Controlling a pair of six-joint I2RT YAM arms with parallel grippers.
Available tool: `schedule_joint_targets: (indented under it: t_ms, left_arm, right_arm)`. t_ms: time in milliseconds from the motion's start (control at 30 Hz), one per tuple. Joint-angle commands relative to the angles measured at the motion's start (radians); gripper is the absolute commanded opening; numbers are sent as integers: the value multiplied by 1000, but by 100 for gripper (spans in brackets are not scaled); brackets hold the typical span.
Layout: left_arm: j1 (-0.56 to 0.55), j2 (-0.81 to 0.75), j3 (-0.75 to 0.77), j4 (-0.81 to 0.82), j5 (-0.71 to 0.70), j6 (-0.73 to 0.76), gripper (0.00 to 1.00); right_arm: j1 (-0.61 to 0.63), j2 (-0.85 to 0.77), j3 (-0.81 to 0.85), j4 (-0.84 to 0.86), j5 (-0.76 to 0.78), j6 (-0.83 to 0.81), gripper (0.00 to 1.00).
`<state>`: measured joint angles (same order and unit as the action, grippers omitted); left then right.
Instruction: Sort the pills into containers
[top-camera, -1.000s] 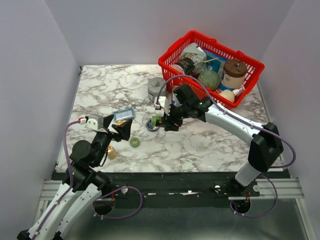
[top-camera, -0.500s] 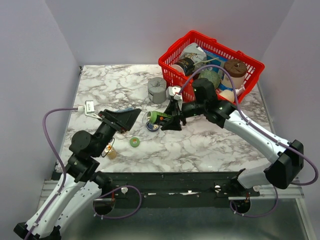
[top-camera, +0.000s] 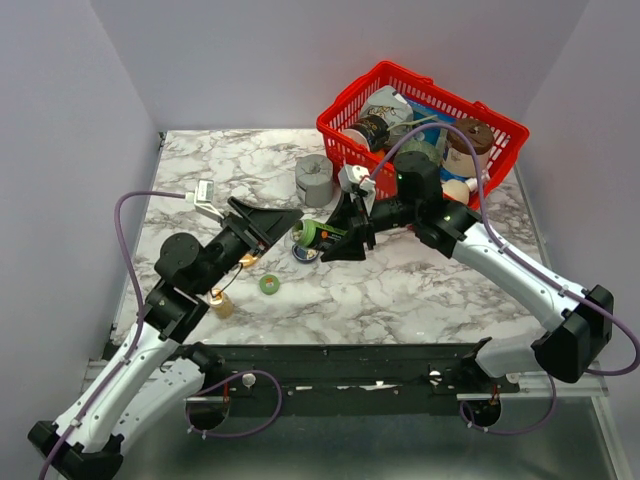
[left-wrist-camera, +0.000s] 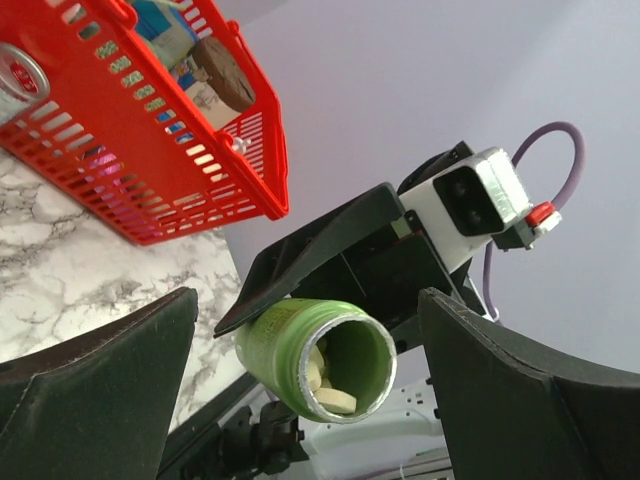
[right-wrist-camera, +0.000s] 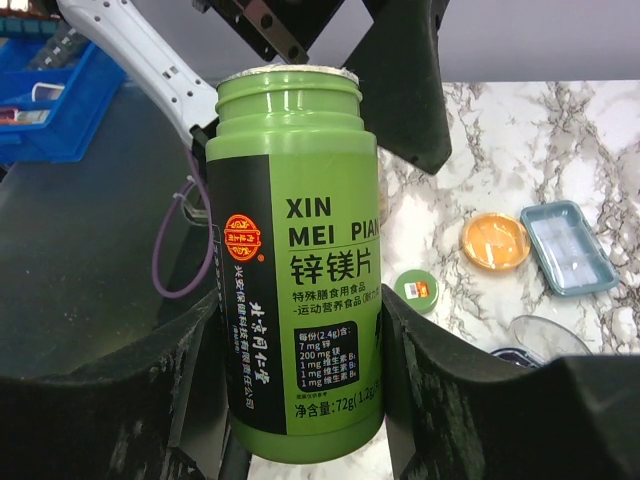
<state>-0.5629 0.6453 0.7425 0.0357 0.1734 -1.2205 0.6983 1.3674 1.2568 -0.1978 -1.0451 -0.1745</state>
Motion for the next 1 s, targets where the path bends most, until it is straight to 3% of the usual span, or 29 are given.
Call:
schedule_joint_targets:
  t_ms: [0,300,500,633,700,733,833,967]
  left_arm:
    - [-5,11,18,-3,92,-16,99]
    - [-57,65,37,4,141,19,98]
    - [-89,122,122,-138,101,97,80]
    - [-94,137,167,-221,57,147,49]
    - [-95,154,193,-255,61,171,40]
    - [-95,162,204,-269,69,182,28]
    - [-101,197,248,-335,69,234,7]
    - [-121,286,348,-470,32,318,0]
  right_arm:
    - [-10,10,-8,77,-29,32,11]
    - [-17,30,-13,90,-3,49,11]
    - [-25,30,-30,100,13,55,11]
    - [-25,33,-42,103,34,56,12]
    - [-25,36,-49,104,59,56,13]
    - [-25,38,-51,101,68,55,14]
    - [-25,45,-51,94,95,38,16]
    - [-25,74,-13,11,137,-5,26]
